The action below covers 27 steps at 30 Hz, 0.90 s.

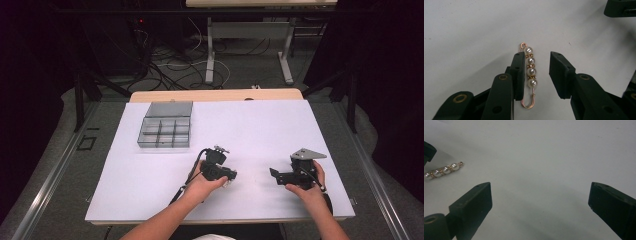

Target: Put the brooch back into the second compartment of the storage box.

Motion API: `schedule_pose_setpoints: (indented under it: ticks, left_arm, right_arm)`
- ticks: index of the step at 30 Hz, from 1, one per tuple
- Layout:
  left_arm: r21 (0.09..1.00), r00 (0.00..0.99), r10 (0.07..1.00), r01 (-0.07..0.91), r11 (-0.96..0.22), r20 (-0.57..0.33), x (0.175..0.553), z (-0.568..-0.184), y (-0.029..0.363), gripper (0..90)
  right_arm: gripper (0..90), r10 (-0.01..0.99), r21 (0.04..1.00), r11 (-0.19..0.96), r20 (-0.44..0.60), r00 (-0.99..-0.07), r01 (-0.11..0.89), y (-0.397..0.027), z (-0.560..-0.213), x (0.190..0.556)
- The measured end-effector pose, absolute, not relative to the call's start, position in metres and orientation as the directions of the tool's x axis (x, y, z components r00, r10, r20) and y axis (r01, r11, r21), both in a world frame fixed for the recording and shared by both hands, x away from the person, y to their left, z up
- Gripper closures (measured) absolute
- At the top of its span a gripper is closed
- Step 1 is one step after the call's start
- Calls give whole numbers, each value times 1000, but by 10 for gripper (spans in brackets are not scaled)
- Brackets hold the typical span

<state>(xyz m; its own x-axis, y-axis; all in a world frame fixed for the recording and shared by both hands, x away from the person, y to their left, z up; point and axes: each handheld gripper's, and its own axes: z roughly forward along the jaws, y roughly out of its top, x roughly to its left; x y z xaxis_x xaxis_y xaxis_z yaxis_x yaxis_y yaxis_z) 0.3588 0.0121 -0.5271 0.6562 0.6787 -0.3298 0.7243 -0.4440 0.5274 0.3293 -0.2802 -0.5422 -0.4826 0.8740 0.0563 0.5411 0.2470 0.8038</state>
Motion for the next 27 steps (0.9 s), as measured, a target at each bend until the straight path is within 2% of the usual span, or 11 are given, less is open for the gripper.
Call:
schedule_pose_setpoints:
  ticks: [27]
  left_arm:
    - [489,654,687,733,-472,-318,363,-540,2,720]
  right_arm:
    - [54,872,803,250,57,-487,542,-281,-543,329]
